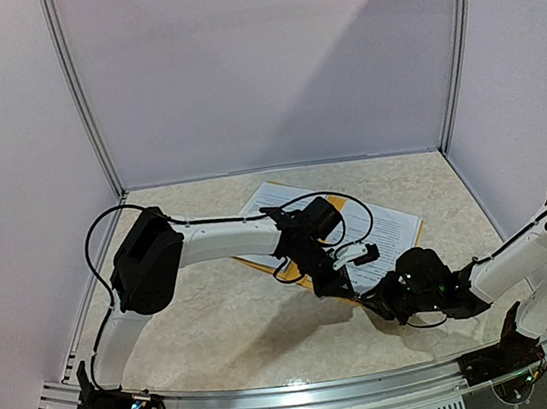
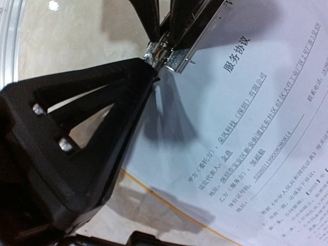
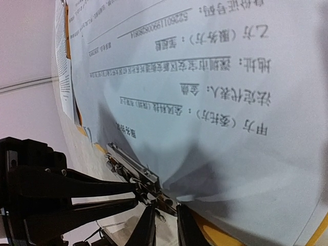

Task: Put the files into the folder
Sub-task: Clamp the file in the folder with some files.

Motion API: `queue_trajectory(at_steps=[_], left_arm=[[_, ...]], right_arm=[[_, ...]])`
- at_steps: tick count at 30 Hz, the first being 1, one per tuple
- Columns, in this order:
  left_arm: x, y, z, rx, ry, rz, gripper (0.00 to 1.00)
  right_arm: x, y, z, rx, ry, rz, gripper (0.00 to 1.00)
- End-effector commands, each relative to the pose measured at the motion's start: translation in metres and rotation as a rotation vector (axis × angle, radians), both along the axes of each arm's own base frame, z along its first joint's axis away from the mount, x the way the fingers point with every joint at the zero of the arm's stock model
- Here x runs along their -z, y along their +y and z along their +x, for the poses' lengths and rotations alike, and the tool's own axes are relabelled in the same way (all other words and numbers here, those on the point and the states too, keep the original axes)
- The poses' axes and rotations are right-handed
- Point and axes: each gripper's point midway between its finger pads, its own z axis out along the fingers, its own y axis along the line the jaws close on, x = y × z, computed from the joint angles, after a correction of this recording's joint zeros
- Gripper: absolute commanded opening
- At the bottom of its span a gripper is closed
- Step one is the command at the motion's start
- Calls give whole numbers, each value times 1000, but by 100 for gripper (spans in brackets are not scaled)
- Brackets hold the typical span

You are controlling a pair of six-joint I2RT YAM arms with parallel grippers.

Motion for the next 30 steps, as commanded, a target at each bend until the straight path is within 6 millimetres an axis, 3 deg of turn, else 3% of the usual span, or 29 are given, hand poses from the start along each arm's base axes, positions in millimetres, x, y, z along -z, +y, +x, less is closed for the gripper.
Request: queue_trajectory(at_steps=[1, 8, 12, 18, 30], left_arm=[[82, 67, -26, -14, 54, 344, 9], [83, 69, -25, -13, 46, 355, 9], [85, 73, -32, -10, 77, 367, 8], [58, 64, -36, -6, 110, 327, 9], [36, 53, -30, -2, 95, 298, 10]], right_arm=[[59, -54, -39, -2, 171, -258, 15], [51, -46, -33, -15, 141, -231, 9], [56, -46, -37, -27, 158, -229, 9], [53, -42, -37, -49, 164, -235, 9], [28, -39, -31, -64, 108, -226, 11]])
